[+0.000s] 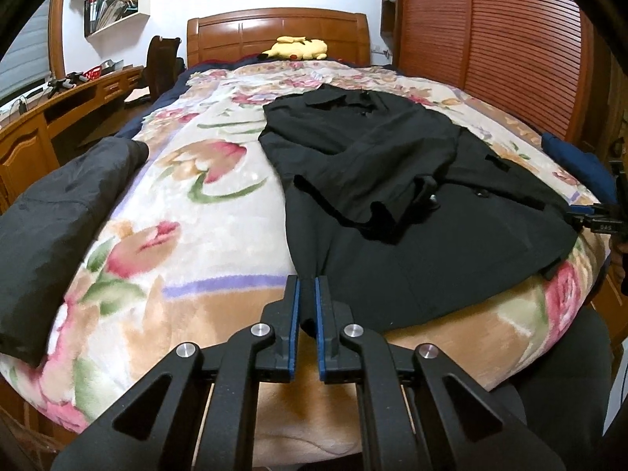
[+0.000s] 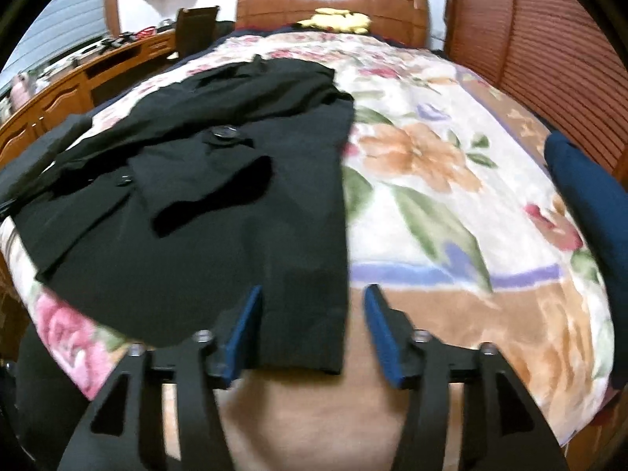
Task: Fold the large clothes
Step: 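Lift the hem with both tools and fold it toward the collar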
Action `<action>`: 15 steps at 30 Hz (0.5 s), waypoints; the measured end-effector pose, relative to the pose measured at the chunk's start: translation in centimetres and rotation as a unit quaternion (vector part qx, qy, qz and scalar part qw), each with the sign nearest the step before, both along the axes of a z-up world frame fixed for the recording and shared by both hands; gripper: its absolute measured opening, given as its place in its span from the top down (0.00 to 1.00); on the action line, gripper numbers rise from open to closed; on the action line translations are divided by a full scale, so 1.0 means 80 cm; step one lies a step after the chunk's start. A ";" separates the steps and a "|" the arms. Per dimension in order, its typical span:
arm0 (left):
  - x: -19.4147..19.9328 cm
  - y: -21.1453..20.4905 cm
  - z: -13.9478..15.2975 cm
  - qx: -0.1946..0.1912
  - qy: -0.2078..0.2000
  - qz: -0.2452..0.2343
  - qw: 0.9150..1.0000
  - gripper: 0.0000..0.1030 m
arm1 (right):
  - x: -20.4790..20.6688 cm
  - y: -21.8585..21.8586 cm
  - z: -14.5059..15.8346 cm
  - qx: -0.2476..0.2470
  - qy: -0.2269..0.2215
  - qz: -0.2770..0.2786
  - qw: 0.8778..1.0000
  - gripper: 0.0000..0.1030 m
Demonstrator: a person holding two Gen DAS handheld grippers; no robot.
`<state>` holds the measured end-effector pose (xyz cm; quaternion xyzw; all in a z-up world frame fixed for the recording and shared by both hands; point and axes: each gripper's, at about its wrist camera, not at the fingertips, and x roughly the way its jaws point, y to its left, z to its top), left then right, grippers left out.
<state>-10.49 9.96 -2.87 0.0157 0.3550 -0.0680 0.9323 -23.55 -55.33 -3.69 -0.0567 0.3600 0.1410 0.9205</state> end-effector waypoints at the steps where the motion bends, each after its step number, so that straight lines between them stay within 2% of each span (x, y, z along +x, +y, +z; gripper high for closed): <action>1: 0.002 0.000 -0.003 0.001 0.003 0.000 1.000 0.92 | 0.001 -0.001 -0.001 0.007 0.002 0.001 1.000 0.39; 4: 0.004 -0.002 -0.010 0.007 0.009 0.002 1.000 0.92 | 0.001 0.000 -0.003 0.009 0.004 0.002 1.000 0.39; 8: 0.009 -0.002 -0.016 0.011 0.017 0.009 1.000 0.85 | 0.002 0.005 -0.006 -0.002 0.005 0.006 1.000 0.39; 13: 0.011 -0.003 -0.021 0.011 0.020 0.011 1.000 0.83 | 0.005 0.007 -0.008 0.002 0.007 0.007 1.000 0.40; 15: 0.010 -0.005 -0.021 0.013 0.020 0.006 1.000 0.85 | 0.004 0.006 -0.008 0.008 0.007 0.016 1.000 0.48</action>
